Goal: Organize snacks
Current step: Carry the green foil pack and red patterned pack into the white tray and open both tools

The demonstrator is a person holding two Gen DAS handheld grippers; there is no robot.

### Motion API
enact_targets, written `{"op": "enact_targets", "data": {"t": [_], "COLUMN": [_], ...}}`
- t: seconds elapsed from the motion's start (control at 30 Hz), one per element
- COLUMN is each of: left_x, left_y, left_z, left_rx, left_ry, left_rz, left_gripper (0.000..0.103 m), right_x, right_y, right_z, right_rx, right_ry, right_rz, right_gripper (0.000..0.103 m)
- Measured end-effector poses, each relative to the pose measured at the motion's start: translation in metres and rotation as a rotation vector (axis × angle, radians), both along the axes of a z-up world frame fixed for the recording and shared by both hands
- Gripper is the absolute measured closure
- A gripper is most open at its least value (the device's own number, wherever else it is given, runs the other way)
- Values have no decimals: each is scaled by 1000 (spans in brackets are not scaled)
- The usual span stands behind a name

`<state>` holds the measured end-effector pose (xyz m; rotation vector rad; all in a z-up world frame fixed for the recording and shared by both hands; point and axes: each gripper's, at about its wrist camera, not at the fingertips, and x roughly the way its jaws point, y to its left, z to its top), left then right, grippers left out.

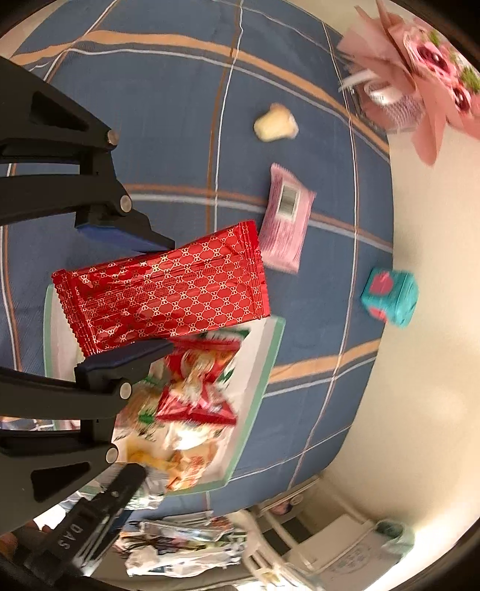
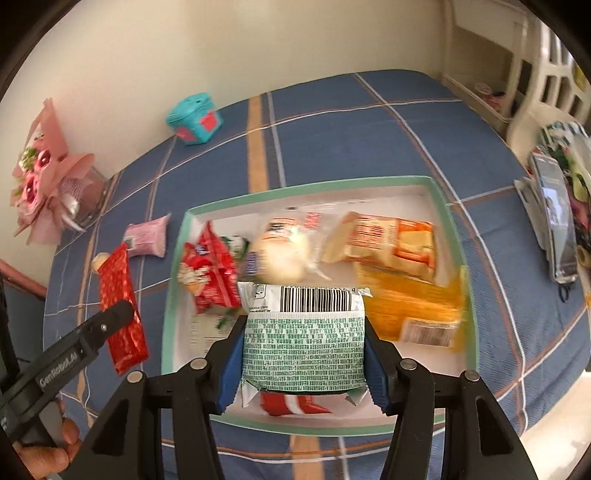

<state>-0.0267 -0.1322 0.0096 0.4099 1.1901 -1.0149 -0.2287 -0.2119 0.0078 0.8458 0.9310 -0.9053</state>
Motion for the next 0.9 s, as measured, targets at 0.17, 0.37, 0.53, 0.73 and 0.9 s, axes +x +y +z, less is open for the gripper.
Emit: {"op": "enact_targets", "data": {"t": [0.17,0.37,0.53,0.73,0.9], "left_x": [-26,-52,-64,-63,-57], "left_y": [-7,-16,-21,-20,-18], "left_z": [-2,-11,-19,-21,-20], "left_rx": [22,59,88,101,106], "left_ry": [-20,-33,-38,-26,-26], "left_rz": [-71,-155,-192,-190,-163], "left_gripper": [54,54,54,53,43], "right_x": [-18,-19,-19,-13,-11], "right_y": [-3,-4,-5,-6,-7], "right_z": [-6,-21,-30,-37,-40], "right_rx": [29,77,104,106,104], "right_ry": [19,64,104,145,156], "right_rz": [-48,-49,-47,-44,-48], "right_gripper": [43,43,43,35,30]}}
